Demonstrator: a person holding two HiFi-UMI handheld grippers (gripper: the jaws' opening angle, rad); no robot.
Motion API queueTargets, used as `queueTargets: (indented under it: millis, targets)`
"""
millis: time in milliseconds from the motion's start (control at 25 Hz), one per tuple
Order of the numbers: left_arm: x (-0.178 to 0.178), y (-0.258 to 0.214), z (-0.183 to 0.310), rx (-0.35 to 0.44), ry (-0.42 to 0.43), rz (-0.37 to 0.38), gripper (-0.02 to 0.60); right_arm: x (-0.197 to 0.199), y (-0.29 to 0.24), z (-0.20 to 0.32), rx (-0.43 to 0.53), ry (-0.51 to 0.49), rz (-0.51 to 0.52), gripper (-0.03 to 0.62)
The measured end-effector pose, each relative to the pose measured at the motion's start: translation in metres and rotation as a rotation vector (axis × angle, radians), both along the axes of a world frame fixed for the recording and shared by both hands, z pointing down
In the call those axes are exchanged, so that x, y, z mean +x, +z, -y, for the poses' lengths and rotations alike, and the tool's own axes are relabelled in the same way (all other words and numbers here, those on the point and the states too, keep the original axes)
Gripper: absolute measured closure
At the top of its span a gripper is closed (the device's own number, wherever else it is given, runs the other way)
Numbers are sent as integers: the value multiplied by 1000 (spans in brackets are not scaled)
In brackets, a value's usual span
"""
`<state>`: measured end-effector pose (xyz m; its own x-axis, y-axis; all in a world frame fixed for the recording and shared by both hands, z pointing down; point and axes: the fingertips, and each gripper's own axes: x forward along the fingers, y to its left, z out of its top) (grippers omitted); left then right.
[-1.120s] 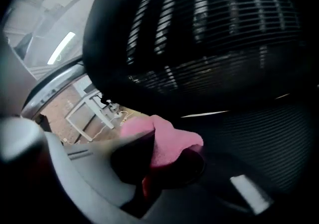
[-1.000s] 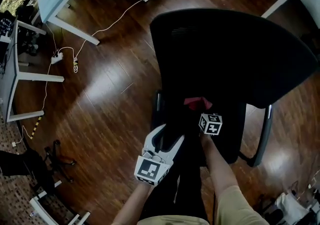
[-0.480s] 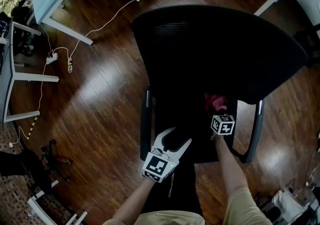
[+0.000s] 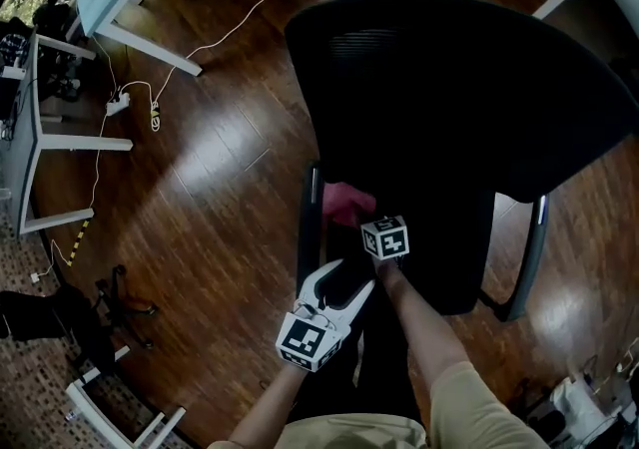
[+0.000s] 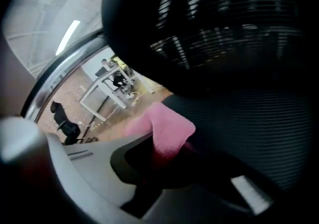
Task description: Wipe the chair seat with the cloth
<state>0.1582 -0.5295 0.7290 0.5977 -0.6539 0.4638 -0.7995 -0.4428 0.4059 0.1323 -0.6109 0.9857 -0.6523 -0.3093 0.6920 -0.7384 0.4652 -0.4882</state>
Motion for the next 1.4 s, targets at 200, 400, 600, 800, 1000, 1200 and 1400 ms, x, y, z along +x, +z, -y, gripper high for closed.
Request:
queueTargets:
  millis: [200,400,600,800,1000,1200,1400]
  targets:
    - [28,1,0,-12,41,-57,374,241,18,5,7,311,-412,579]
    - [47,-6,-1,-1,63,-97,379,364,-1,-1,-49,452,-572,577]
    - [35,-7,-13,4,62,-57,383,207,-16,-13,13,148,-204,577]
    - [7,-21,-23,26,30,13,390,-6,-53,-53,-5,-144,215,577]
    - [-25,-30,-19,16,-42,27,390,-54,-26,-70,-12,-230,118,577]
    - [-3,-16,-17,3,-32,-10,390,112,8,-32,-13,47,-219,577]
    - [29,-6,-27,-29,0,-58,390,325,11,-30,-47,463,-495,577]
